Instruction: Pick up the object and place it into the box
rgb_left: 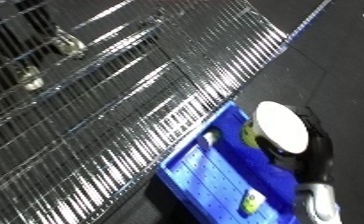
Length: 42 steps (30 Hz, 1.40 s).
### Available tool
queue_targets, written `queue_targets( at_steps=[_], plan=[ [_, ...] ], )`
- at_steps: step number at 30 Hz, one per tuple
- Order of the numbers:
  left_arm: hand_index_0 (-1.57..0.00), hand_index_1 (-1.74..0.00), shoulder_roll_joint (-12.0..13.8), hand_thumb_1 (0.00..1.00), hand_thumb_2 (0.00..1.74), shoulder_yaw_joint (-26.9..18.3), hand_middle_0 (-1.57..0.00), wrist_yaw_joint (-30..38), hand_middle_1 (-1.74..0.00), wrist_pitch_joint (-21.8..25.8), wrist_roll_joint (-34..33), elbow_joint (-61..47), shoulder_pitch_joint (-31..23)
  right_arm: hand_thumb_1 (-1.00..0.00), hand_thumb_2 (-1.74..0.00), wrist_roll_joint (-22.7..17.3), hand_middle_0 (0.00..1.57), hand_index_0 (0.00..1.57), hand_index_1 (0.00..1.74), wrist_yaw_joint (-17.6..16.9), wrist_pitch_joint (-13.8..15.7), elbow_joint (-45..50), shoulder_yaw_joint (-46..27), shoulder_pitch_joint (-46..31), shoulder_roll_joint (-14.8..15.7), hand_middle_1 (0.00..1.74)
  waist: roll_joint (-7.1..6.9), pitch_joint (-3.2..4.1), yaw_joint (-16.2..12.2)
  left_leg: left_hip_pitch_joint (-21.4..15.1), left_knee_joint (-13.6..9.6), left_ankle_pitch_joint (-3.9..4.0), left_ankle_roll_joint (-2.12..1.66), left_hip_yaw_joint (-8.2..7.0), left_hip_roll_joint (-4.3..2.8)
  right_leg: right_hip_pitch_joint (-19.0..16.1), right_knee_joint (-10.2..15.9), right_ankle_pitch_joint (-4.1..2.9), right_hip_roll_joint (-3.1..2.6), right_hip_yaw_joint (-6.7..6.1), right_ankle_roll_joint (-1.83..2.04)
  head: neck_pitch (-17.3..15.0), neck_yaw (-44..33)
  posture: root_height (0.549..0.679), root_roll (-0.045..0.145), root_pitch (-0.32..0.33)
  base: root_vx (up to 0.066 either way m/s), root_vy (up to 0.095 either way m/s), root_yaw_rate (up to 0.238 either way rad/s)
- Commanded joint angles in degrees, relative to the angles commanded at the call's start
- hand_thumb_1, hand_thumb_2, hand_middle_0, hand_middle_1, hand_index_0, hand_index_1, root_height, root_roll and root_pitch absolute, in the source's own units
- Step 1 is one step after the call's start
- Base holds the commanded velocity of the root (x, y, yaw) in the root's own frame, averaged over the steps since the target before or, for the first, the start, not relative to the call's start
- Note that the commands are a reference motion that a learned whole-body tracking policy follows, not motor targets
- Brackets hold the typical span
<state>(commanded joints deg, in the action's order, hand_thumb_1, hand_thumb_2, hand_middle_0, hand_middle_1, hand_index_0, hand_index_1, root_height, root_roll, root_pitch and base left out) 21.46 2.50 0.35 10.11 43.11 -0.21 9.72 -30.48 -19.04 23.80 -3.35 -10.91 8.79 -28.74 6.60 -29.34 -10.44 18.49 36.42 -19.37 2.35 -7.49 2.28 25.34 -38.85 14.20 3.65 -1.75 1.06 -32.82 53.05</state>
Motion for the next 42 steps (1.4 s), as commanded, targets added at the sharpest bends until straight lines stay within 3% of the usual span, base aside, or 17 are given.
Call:
queue_targets(
  at_steps=[10,18,24,32,38,42],
  plan=[
    [-1.57,-1.74,-1.21,1.00,1.74,2.29,-1.57,1.00,-1.74,1.54,0.98,1.65,0.46,-1.00,-1.74,-1.78,1.57,1.57,1.74,1.41,2.35,-8.65,-1.13,-1.03,-3.24,1.74,2.53,-0.42,-2.05,-0.54,-0.09,-0.46,0.13,-1.19,0.94,0.92,0.13,-0.08,-0.60,-1.83,-0.18,1.37,6.95,0.651,0.097,0.046,-0.002,0.037,-0.082],
    [-1.57,-1.74,0.14,1.00,1.74,5.55,-1.57,1.04,-1.74,2.82,2.93,3.90,3.17,-1.00,-1.74,-8.14,1.57,1.57,1.74,4.38,4.42,-24.64,0.64,0.91,-7.36,1.74,4.24,-0.45,-1.05,0.52,0.25,-0.33,0.07,-0.70,1.82,2.13,-0.33,-0.22,-0.53,-1.94,-0.50,4.02,10.74,0.650,0.104,0.057,-0.031,-0.018,0.044],
    [-1.57,-1.74,1.40,1.00,1.74,7.11,-1.57,1.97,-1.74,2.78,4.13,3.80,4.48,-0.70,-1.22,-12.19,1.10,1.10,1.22,7.81,7.70,-32.58,2.42,4.04,-9.12,1.22,4.49,-0.45,-0.50,1.25,0.57,-0.23,0.10,-0.17,2.17,2.80,-1.11,0.01,-0.80,-1.75,-0.81,4.55,10.59,0.649,0.106,0.060,-0.024,-0.033,0.065],
    [-1.57,-1.74,1.46,1.00,1.74,6.87,-1.57,2.72,-1.74,2.63,4.27,3.65,4.66,-0.30,-0.52,-10.75,0.47,0.47,0.52,7.89,8.88,-31.11,2.49,3.71,-8.44,0.52,4.12,-0.45,-0.82,2.03,0.61,0.22,0.22,0.23,2.16,3.75,-2.00,0.24,-1.42,-1.85,-1.06,4.66,8.47,0.646,0.106,0.065,-0.011,-0.015,0.028],
    [-1.57,-1.74,1.03,1.00,1.74,6.32,-1.57,2.90,-1.74,2.33,3.94,3.62,4.58,0.00,0.00,-9.41,0.00,0.00,0.00,7.41,8.25,-28.81,1.91,3.36,-7.81,0.00,3.79,-0.45,-0.68,2.22,0.33,0.63,0.08,0.47,1.93,3.85,-2.09,0.31,-1.44,-1.66,-1.20,4.05,7.76,0.646,0.107,0.066,-0.011,-0.015,0.034],
    [-1.57,-1.74,0.76,1.00,1.74,6.03,-1.57,2.75,-1.74,2.17,3.76,3.74,4.29,0.00,0.00,-9.66,0.00,0.00,0.00,7.66,7.69,-27.58,1.55,3.12,-7.29,0.00,3.59,-0.45,-0.57,2.28,0.29,0.85,0.00,0.62,1.82,3.75,-2.17,0.35,-1.43,-1.51,-1.33,4.22,6.94,0.646,0.108,0.065,0.001,-0.014,0.031]
  ],
)
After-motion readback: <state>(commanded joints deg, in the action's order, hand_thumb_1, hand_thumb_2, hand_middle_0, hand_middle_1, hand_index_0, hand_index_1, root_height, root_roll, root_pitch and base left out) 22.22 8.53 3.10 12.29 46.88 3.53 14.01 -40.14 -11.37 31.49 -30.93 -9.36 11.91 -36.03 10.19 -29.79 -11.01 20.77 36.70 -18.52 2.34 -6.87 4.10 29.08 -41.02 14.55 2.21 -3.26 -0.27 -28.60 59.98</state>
